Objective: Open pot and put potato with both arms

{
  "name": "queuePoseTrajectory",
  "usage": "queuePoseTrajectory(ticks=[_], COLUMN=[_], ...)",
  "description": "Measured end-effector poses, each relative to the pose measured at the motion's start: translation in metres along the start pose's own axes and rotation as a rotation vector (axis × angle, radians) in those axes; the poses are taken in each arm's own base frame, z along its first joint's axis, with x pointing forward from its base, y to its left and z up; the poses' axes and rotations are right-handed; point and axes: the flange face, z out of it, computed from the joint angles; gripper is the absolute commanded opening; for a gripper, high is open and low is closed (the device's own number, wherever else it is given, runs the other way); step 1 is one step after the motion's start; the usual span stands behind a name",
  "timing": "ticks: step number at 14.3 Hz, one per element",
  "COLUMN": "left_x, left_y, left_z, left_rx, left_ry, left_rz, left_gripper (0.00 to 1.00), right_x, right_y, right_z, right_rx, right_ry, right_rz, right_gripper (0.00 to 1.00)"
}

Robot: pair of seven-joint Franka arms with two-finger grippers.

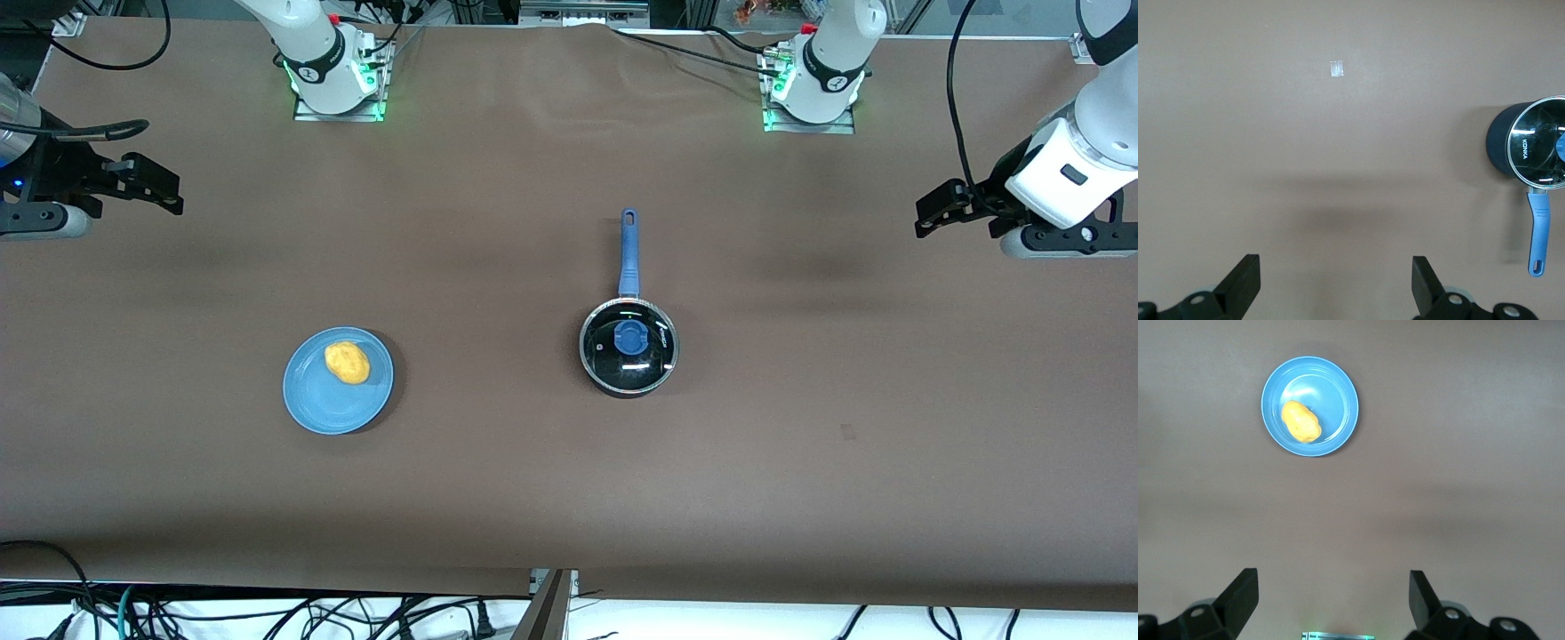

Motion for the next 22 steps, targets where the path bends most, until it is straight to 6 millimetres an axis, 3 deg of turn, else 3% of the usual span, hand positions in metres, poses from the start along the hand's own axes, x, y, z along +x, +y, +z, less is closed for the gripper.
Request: queuePoseTrajectory(ticks=[5, 9, 13, 16, 19, 22], left_x=[-0.002, -0.006, -0.002, 0.014, 0.037, 0.059], left_y=[0.003, 0.018, 0.079, 0.13, 0.184, 0.249], left_z=[0.005, 0.026, 0.052, 0.059, 0.087, 0.127], left_rx=[0.004, 0.008, 0.009, -0.028, -0.054, -0.086], left_ry=[-0.035, -0.138, -0.189, -0.192, -0.195, -0.15], left_rz=[0.006, 0.038, 0.148, 0.204, 0.147, 0.117], left_gripper=[1.0, 1.0, 1.0, 1.0, 1.0, 1.0], right_x=[0.0, 0.0, 0.0, 0.0, 0.0, 0.0], right_y=[0.0, 0.0, 0.0, 0.0, 0.0, 0.001], right_z=[0.0, 0.0, 0.0, 0.0, 0.0, 0.0], right_rx=[0.0, 0.0, 0.0, 0.0, 0.0, 0.0], right_ry=[0.0, 0.0, 0.0, 0.0, 0.0, 0.0], right_rz=[0.0, 0.0, 0.001, 0.001, 0.001, 0.003], right_gripper=[1.0, 1.0, 1.0, 1.0, 1.0, 1.0])
